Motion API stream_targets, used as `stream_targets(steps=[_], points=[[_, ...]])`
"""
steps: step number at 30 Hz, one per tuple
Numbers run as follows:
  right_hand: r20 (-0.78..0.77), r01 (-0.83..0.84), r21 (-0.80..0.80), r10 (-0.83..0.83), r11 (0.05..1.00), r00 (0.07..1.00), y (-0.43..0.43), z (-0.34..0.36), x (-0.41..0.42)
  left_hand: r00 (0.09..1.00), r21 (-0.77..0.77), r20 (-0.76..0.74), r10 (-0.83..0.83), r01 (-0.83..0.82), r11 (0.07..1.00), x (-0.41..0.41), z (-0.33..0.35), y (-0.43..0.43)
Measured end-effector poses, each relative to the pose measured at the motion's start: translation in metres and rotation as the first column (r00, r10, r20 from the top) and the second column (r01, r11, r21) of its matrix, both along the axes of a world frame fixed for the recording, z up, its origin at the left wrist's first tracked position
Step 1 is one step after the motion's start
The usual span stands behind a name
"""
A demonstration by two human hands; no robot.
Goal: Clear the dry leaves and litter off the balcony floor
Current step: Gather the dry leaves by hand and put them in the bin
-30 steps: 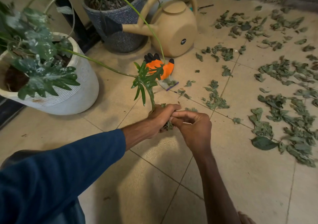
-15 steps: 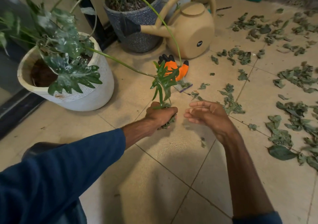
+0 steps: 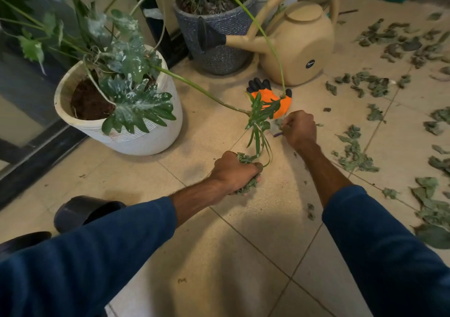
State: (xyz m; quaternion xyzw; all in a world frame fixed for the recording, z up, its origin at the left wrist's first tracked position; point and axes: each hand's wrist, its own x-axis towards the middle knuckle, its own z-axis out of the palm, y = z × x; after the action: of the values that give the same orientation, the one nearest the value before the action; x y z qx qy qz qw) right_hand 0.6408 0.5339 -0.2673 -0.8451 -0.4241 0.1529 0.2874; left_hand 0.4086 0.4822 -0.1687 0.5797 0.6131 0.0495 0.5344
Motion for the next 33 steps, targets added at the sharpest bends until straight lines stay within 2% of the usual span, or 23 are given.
stream_targets(steps=[5, 7, 9, 12, 16, 19, 23, 27, 30, 33], points=[[-0.205, 0.122, 0.247, -0.071, 0.961, 0.976, -0.026, 0.000, 0.003, 0.998, -0.006, -0.024, -0.056, 0.056, 0.998, -0.004, -0.001, -0.004], [-0.172, 0.077, 0.315, -0.023, 0.946, 0.985, -0.037, 0.004, 0.000, 0.996, -0.012, -0.033, -0.081, 0.081, 0.997, -0.001, 0.000, -0.007], [-0.099, -0.041, 0.348, 0.080, 0.936, 0.992, -0.043, 0.008, -0.011, 0.995, -0.029, -0.030, -0.096, 0.095, 0.995, 0.003, 0.001, -0.011], [0.009, -0.182, 0.320, 0.189, 0.930, 0.982, -0.044, 0.009, -0.028, 0.993, -0.042, -0.030, -0.110, 0.109, 0.993, 0.008, 0.003, -0.016], [0.072, -0.211, 0.190, 0.200, 0.959, 0.977, -0.033, 0.009, -0.048, 0.990, -0.029, -0.035, -0.139, 0.138, 0.990, 0.010, 0.005, -0.017], [0.115, -0.150, 0.111, 0.137, 0.982, 0.984, -0.030, 0.000, -0.058, 0.991, -0.026, -0.037, -0.131, 0.130, 0.991, 0.005, 0.007, -0.014], [0.031, -0.019, 0.130, 0.015, 0.991, 0.999, -0.032, -0.012, -0.052, 0.994, -0.032, -0.026, -0.106, 0.105, 0.994, -0.005, 0.007, -0.011], [-0.149, 0.087, 0.227, -0.053, 0.970, 0.987, -0.021, -0.010, -0.038, 0.993, -0.036, -0.035, -0.109, 0.107, 0.994, -0.015, 0.003, -0.008], [-0.132, 0.000, 0.276, 0.038, 0.961, 0.991, -0.018, -0.003, -0.029, 0.994, -0.043, -0.043, -0.099, 0.097, 0.994, -0.018, 0.004, -0.007], [-0.003, -0.211, 0.286, 0.221, 0.935, 0.975, -0.025, 0.002, -0.037, 0.993, -0.046, -0.039, -0.108, 0.106, 0.993, -0.016, 0.006, -0.006]])
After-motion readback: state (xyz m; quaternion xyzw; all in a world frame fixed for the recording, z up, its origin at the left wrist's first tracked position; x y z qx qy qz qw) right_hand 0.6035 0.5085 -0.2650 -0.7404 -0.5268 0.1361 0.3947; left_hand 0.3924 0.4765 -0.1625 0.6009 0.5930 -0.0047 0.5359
